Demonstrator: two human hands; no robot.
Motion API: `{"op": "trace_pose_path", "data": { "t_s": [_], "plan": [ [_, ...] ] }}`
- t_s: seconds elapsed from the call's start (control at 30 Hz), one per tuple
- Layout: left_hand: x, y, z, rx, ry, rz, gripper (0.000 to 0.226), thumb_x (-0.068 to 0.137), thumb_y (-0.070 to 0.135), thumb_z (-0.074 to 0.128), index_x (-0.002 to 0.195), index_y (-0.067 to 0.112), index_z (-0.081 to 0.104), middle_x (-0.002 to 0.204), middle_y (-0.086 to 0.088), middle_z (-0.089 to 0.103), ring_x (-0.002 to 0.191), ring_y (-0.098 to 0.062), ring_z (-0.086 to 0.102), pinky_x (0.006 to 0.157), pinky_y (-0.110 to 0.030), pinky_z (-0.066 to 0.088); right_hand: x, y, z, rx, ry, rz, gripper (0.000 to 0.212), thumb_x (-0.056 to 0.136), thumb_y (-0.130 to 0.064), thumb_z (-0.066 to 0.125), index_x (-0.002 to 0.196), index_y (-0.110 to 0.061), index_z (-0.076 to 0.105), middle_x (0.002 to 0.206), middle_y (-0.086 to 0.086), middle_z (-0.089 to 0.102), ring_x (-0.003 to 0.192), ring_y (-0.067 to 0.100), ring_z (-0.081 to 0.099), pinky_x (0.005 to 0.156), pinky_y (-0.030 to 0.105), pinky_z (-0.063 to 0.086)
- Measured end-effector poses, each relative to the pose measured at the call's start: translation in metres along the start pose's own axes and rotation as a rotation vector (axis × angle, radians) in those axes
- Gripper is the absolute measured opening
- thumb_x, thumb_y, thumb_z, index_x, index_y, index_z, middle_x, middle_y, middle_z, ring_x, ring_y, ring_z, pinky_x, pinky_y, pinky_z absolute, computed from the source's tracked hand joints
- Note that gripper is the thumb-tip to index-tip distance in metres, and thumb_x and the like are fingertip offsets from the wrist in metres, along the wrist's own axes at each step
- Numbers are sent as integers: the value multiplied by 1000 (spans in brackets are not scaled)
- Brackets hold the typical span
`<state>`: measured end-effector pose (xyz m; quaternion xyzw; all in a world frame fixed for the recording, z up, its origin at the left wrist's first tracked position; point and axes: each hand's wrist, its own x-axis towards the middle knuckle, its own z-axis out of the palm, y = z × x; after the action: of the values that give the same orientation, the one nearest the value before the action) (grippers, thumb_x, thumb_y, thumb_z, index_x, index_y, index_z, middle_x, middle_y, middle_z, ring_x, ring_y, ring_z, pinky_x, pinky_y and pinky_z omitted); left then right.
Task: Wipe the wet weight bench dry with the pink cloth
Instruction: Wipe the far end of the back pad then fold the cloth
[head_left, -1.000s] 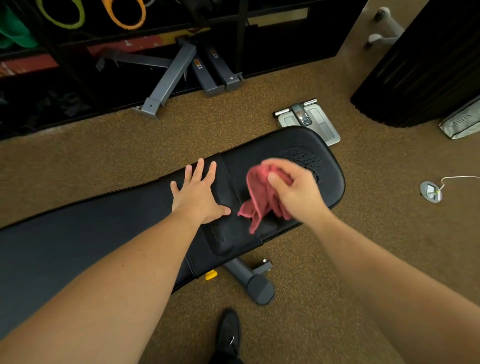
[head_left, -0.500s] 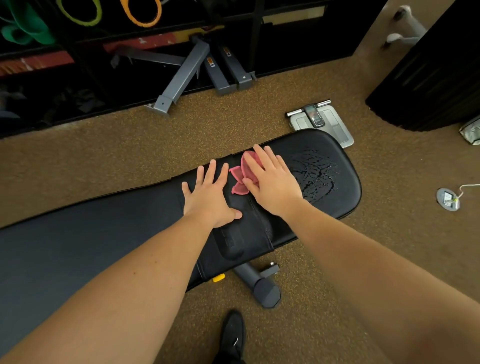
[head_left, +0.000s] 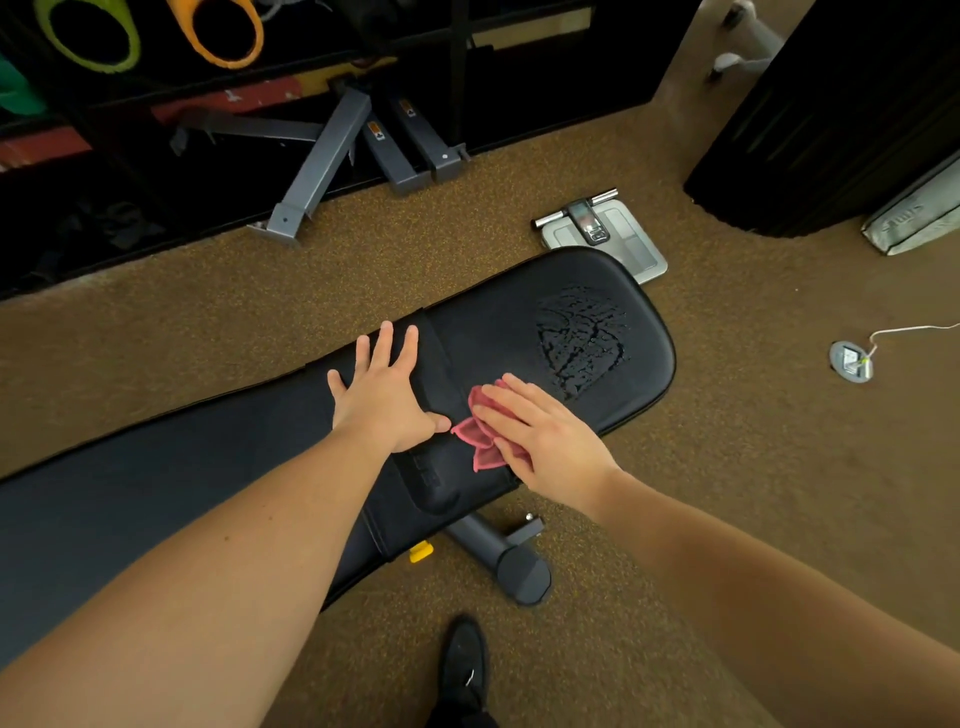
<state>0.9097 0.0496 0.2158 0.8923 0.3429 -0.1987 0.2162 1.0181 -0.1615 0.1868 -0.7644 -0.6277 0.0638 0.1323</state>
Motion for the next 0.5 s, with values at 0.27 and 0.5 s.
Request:
{"op": "trace_pose_path", "data": {
  "t_s": [0.27, 0.5],
  "plan": [
    [-16, 20, 5, 63, -37, 40, 118, 81, 53, 75, 159, 26, -9, 164, 2, -25, 153, -29, -17, 120, -63, 10, -46, 1, 2, 12, 111, 61, 34, 98, -21, 55, 130, -22, 66, 136, -1, 60, 114, 30, 51, 94, 47, 49],
    [-22, 22, 14, 112, -46, 70, 135, 71, 64, 79, 157, 26, -18, 163, 2, -30, 152, -31, -20, 121, -62, 10, -50, 53, -67, 336, 410, 635, 45, 98, -20, 59, 143, -24, 54, 143, -4, 46, 133, 17, 40, 113, 40, 40]
  ]
}}
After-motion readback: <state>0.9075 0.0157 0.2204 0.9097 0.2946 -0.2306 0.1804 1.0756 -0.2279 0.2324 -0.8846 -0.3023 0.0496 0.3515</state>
